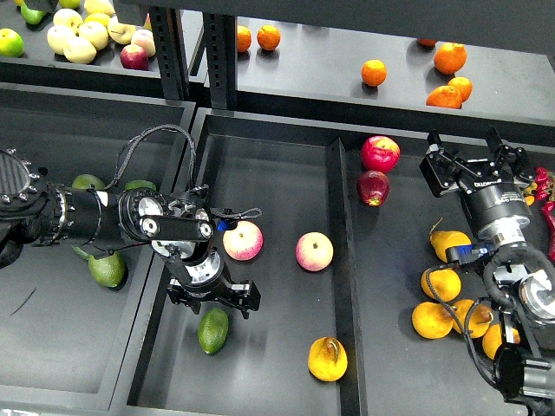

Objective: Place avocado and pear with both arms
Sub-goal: 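Move the left gripper over the loose green avocado and lower it, then close the left gripper around the green avocado, then lift the avocado and carry it onto the avocado pile, then open the left gripper to release the avocado on the pile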

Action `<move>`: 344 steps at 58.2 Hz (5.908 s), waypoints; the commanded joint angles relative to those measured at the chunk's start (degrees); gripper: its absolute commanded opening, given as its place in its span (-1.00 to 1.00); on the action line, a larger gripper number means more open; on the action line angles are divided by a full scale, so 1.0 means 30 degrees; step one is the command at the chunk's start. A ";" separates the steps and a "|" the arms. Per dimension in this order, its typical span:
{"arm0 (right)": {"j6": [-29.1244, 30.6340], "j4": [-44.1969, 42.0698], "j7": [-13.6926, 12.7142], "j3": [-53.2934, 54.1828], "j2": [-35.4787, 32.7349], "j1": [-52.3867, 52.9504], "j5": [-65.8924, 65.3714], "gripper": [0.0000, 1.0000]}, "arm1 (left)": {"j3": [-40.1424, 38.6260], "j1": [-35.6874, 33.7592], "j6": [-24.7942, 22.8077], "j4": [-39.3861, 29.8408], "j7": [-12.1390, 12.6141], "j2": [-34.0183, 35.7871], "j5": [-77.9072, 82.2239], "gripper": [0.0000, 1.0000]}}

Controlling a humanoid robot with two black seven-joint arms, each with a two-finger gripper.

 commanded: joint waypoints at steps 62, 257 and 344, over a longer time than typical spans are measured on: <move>-0.0001 0.0059 -0.0057 -0.0059 0.0000 -0.0122 0.0147 0.99 | -0.0292 0.1897 -0.0004 0.2102 0.0002 -0.1093 -0.0021 0.97; 0.0731 0.0410 -0.0174 -0.0176 0.0000 -0.1089 0.0177 0.99 | -0.6239 0.1838 -0.0004 0.5295 0.0002 0.6847 -0.0519 -0.40; 0.0966 0.0410 -0.0204 -0.0059 0.0000 -0.1148 0.0177 0.99 | -0.9080 0.2483 -0.0004 0.7054 0.0002 0.5938 0.0096 0.95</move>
